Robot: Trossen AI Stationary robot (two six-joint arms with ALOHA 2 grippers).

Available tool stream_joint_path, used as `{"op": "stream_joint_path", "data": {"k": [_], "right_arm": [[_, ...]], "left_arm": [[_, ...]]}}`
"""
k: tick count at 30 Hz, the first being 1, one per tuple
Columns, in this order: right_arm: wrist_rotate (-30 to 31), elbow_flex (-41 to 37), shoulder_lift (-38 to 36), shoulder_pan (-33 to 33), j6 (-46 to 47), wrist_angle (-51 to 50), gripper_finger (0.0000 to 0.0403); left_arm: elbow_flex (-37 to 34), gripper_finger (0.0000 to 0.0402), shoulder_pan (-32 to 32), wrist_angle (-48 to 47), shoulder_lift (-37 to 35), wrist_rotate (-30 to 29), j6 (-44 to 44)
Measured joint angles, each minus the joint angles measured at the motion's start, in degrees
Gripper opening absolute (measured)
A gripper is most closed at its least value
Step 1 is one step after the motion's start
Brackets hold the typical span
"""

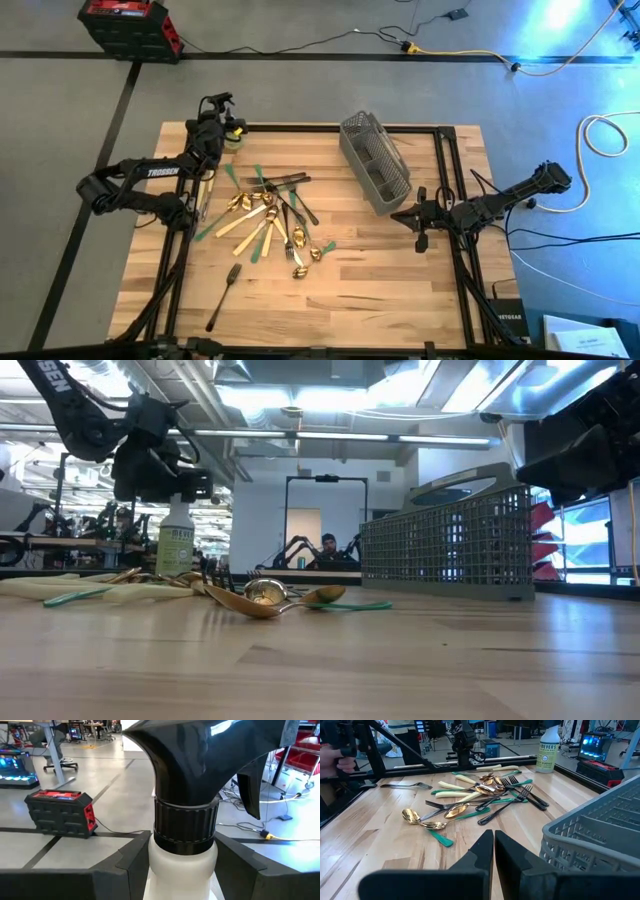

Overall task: Sort silverware
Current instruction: Move the spray bottle to the top left of the table

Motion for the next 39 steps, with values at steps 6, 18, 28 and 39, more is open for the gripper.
{"op": "stream_joint_path", "data": {"k": [6, 18, 28, 39], "right_arm": [[0.0, -0.02, 0.0, -0.02, 0.0, -0.02, 0.0], [-0.02, 0.01, 0.0, 0.0, 0.0, -0.02, 0.0], [-0.02, -0.01, 0.0, -0.01, 0.03, -0.02, 0.0], [-0.04, -0.02, 0.0, 0.0, 1.08, -0.02, 0.0]], "left_arm": [[0.0, 0.0171, 0.0, 0.19, 0.04, 0.02, -0.17], [-0.02, 0.0254, -0.08, -0.28, 0.13, 0.26, -0.68], [-0.02, 0.0269, -2.8, -1.06, -0.11, 0.16, -2.01], [-0.04, 0.0269, -9.33, -3.11, -0.11, -9.94, 1.26]]}}
